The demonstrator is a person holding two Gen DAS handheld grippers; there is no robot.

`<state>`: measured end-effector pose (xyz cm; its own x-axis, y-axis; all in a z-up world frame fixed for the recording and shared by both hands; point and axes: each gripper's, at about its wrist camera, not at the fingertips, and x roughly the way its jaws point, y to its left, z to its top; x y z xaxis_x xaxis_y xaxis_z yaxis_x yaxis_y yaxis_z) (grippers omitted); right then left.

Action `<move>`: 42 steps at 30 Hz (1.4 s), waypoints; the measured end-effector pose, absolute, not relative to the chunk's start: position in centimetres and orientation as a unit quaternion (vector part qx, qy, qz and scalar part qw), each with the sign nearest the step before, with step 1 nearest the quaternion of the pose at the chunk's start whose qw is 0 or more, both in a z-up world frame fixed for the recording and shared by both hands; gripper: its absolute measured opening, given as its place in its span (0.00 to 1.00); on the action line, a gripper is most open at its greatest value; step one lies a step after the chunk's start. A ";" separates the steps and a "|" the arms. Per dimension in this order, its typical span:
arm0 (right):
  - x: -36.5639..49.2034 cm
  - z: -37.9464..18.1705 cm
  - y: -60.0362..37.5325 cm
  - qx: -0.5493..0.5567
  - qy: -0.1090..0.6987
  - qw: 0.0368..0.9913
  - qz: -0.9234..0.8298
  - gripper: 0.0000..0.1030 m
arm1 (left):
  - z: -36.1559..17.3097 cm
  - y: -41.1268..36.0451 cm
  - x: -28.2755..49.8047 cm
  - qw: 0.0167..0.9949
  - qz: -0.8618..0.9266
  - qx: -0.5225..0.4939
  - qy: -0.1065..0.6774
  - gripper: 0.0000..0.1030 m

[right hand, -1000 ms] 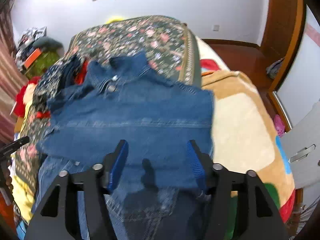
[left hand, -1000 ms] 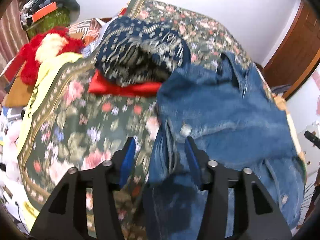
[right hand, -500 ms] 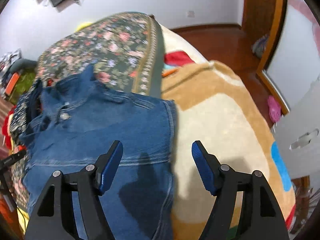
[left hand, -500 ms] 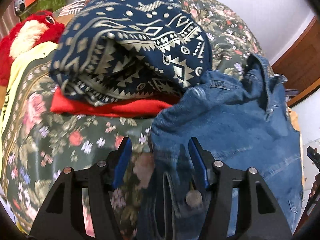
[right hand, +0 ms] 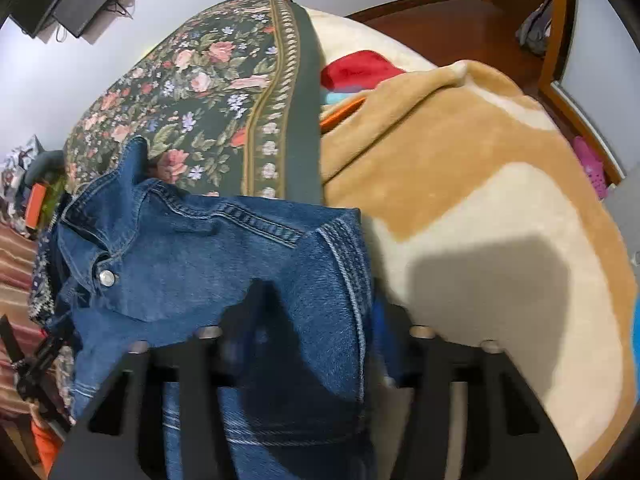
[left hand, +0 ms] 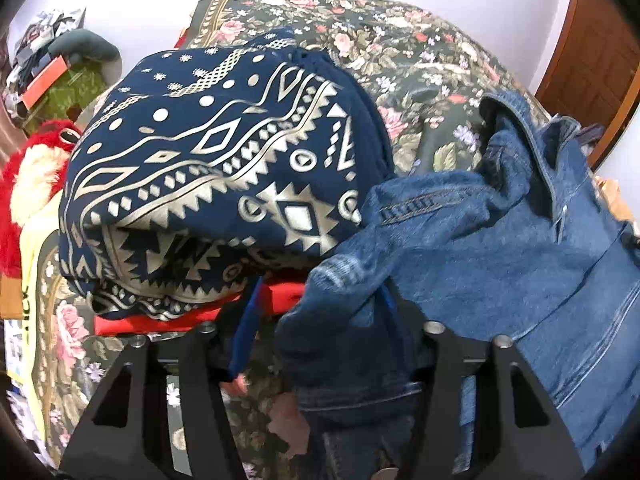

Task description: Fold large clothes

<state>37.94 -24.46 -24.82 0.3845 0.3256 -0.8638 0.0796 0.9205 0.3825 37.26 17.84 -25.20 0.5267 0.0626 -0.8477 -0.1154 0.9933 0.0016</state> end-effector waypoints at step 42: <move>48.1 -17.6 -18.6 0.108 0.460 0.876 0.093 0.08 | -17.6 24.5 46.9 0.892 0.090 -0.122 0.425 0.10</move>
<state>48.12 -18.60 -17.62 0.5588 0.2622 -0.7868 -0.0623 0.9593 0.2754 46.93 24.46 -17.64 0.6220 0.0571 -0.7809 -0.2654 0.9537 -0.1417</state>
